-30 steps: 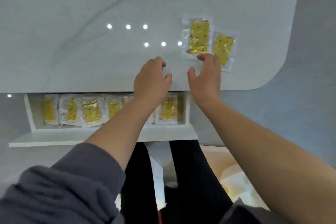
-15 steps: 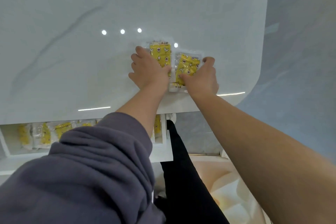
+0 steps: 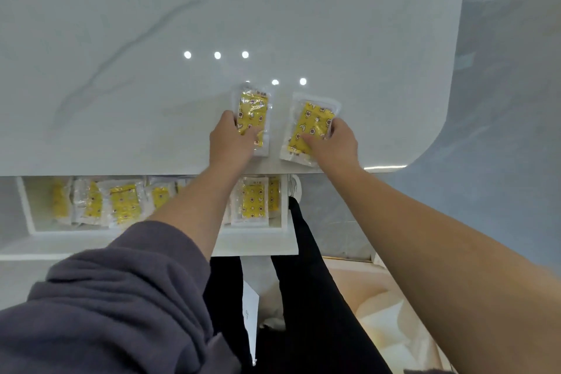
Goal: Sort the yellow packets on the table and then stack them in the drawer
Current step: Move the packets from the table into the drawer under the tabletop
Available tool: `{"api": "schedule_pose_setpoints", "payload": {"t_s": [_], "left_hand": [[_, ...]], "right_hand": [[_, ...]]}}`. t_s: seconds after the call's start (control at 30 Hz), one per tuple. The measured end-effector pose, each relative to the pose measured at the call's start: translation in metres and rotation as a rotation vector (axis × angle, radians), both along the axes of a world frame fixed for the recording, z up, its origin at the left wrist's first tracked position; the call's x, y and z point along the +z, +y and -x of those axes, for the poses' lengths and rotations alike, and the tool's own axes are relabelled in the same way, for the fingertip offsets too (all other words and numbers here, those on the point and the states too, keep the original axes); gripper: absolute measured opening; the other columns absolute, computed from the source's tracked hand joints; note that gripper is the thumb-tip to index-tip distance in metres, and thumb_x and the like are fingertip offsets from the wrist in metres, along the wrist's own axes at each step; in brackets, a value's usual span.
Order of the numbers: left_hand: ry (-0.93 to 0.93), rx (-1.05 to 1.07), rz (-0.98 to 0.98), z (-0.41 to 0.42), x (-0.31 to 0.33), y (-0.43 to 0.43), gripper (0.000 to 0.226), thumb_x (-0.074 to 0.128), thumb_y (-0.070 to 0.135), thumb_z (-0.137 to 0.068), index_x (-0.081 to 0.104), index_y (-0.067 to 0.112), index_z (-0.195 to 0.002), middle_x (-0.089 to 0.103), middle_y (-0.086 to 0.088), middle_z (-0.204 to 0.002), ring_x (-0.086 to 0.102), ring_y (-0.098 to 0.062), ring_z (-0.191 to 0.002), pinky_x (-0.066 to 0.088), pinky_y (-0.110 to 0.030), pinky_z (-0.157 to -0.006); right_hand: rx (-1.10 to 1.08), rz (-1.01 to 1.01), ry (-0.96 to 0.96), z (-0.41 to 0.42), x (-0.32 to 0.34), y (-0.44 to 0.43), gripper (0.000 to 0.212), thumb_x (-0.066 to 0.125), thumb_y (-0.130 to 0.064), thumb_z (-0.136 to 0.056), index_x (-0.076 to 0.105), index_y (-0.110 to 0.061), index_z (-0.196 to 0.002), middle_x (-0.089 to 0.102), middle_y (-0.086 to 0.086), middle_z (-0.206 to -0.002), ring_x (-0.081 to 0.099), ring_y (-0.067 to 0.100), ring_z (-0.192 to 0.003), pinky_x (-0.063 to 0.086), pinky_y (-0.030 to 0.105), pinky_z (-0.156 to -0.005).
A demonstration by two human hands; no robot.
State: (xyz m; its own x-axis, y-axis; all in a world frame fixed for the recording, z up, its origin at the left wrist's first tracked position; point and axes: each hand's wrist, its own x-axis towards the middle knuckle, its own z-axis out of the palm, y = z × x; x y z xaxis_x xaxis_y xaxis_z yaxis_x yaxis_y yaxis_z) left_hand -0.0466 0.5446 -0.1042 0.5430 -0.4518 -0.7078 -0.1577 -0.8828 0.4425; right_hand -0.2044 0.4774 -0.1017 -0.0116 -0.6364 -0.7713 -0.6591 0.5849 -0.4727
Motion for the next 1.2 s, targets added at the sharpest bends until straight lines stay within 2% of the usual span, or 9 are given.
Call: {"api": "schedule_pose_setpoints", "payload": {"t_s": [0.2, 0.33, 0.47, 0.6, 0.7, 0.8, 0.9, 1.0, 1.2], "left_hand": [[0.125, -0.056, -0.091, -0.034, 0.008, 0.097, 0.03, 0.059, 0.024, -0.091, 0.036, 0.012, -0.076, 0.033, -0.003, -0.072, 0.03, -0.018, -0.061, 0.025, -0.032, -0.055], [0.156, -0.094, -0.222, -0.063, -0.013, 0.165, 0.026, 0.068, 0.022, -0.085, 0.051, 0.003, -0.08, 0.053, -0.017, -0.076, 0.051, -0.027, -0.067, 0.04, -0.036, -0.06], [0.197, -0.001, -0.273, -0.075, -0.047, 0.202, 0.033, 0.071, 0.022, -0.086, 0.042, 0.01, -0.074, 0.04, -0.004, -0.07, 0.04, -0.02, -0.066, 0.03, -0.03, -0.055], [0.256, 0.011, -0.211, -0.065, -0.084, 0.202, 0.038, 0.073, 0.028, -0.083, 0.056, 0.002, -0.107, 0.055, -0.007, -0.093, 0.055, -0.024, -0.091, 0.043, -0.032, -0.075], [0.2, -0.058, -0.248, -0.053, -0.104, 0.199, 0.066, 0.073, 0.037, -0.083, 0.048, 0.004, -0.135, 0.056, -0.012, -0.131, 0.055, -0.03, -0.119, 0.047, -0.037, -0.093], [-0.054, -0.34, -0.394, -0.052, -0.107, 0.205, 0.062, 0.069, 0.052, -0.082, 0.053, 0.013, -0.128, 0.063, -0.006, -0.112, 0.061, -0.026, -0.103, 0.045, -0.03, -0.072], [-0.311, -0.62, -0.435, -0.061, -0.099, 0.212, 0.08, 0.069, 0.062, -0.074, 0.042, 0.013, -0.132, 0.061, -0.008, -0.115, 0.06, -0.027, -0.106, 0.04, -0.037, -0.085], [-0.531, -0.795, -0.243, -0.076, -0.1, 0.207, 0.087, 0.07, 0.063, -0.071, 0.039, 0.01, -0.133, 0.049, -0.013, -0.129, 0.049, -0.03, -0.119, 0.036, -0.045, -0.097], [-0.405, -1.169, -0.031, -0.083, -0.127, 0.192, 0.103, 0.074, 0.052, -0.073, 0.015, 0.019, -0.151, 0.027, -0.007, -0.154, 0.024, -0.028, -0.143, 0.015, -0.059, -0.113]], "right_hand": [[0.195, -0.322, -0.242, 0.002, 0.003, 0.071, 0.021, 0.068, -0.011, -0.088, 0.063, -0.013, -0.108, 0.073, 0.004, -0.102, 0.071, 0.017, -0.093, 0.057, 0.032, -0.083], [0.337, -0.329, -0.038, -0.007, -0.029, 0.122, 0.032, 0.069, -0.02, -0.083, 0.06, 0.001, -0.106, 0.068, 0.02, -0.104, 0.066, 0.035, -0.097, 0.053, 0.05, -0.089], [0.286, -0.25, 0.13, -0.027, -0.061, 0.151, 0.029, 0.066, -0.013, -0.088, 0.056, 0.007, -0.106, 0.059, 0.016, -0.092, 0.058, 0.027, -0.083, 0.052, 0.039, -0.075], [0.361, -0.208, 0.211, -0.045, -0.093, 0.167, 0.021, 0.066, -0.018, -0.09, 0.05, -0.008, -0.079, 0.052, 0.006, -0.079, 0.052, 0.022, -0.079, 0.048, 0.034, -0.067], [0.408, -0.138, 0.384, -0.049, -0.109, 0.175, 0.017, 0.066, -0.017, -0.088, 0.053, -0.01, -0.097, 0.059, 0.008, -0.092, 0.061, 0.026, -0.086, 0.049, 0.032, -0.069], [0.616, -0.04, 0.597, -0.048, -0.109, 0.183, 0.038, 0.059, -0.013, -0.091, 0.044, -0.007, -0.125, 0.061, 0.013, -0.114, 0.064, 0.032, -0.101, 0.049, 0.034, -0.074], [0.928, 0.127, 0.692, -0.051, -0.1, 0.187, 0.057, 0.06, -0.016, -0.09, 0.033, -0.007, -0.139, 0.052, 0.013, -0.131, 0.055, 0.031, -0.116, 0.048, 0.038, -0.082], [1.115, 0.335, 0.523, -0.06, -0.104, 0.184, 0.062, 0.062, -0.025, -0.087, 0.033, -0.014, -0.141, 0.043, 0.009, -0.138, 0.042, 0.029, -0.127, 0.037, 0.043, -0.103], [1.4, 0.2, 0.354, -0.079, -0.129, 0.172, 0.105, 0.075, -0.038, -0.079, 0.005, -0.019, -0.154, 0.021, 0.006, -0.158, 0.024, 0.029, -0.144, 0.017, 0.049, -0.118]]}}
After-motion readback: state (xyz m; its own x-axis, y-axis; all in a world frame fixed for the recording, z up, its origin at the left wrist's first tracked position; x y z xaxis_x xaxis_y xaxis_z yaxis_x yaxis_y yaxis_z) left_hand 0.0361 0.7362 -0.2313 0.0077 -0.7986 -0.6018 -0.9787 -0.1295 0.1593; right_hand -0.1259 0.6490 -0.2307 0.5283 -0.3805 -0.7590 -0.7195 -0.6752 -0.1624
